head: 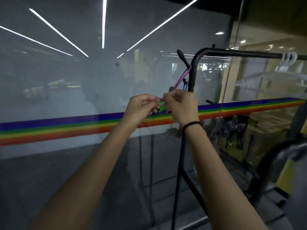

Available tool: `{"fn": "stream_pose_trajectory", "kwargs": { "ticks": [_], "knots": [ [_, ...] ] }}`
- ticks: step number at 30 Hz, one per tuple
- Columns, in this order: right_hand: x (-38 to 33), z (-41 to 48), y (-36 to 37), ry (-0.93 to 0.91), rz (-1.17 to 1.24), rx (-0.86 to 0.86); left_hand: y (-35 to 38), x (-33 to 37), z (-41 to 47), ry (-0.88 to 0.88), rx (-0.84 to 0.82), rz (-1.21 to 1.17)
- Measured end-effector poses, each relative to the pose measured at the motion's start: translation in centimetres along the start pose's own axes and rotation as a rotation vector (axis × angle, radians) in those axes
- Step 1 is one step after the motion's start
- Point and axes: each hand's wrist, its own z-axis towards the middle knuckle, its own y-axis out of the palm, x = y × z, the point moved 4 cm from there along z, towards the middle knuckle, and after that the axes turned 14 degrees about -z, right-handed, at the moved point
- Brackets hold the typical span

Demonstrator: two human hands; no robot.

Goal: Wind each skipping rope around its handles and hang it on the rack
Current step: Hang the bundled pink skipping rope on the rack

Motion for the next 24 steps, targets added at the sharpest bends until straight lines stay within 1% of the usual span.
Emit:
{"fn": "stream_pose_trajectory", "kwargs": {
  "ticks": [3,5,8,12,16,19,24],
  "knots": [
    [-0.9,-5.1,-1.2,-0.054,0.054,-0.106,-0.9,1.0,-6.9,0.006,0.099,0.033],
    [-1.7,-9.0,-2.1,-0.117,0.093,-0.194,-1.5,1.4,-12.1,-0.025,0.160,0.074],
    [-3.4,-14.5,-2.9,-0.150,0.132,-0.355,-2.4,2.5,-19.6,-0.089,0.232,0.158],
    [-7.5,-21.0,-2.9,-0.182,0.225,-0.574,-5.5,5.6,-28.2,-0.107,0.364,0.201],
    [-11.6,-26.9,-3.1,-0.251,0.290,-0.688,-8.7,8.4,-35.3,-0.120,0.472,0.213],
    [-13.9,-31.0,-2.9,-0.294,0.281,-0.763,-10.7,9.9,-39.8,-0.142,0.541,0.210],
    [-18.5,-37.1,-2.3,-0.333,0.291,-0.850,-14.6,11.8,-47.0,-0.171,0.579,0.233]
  ]
}}
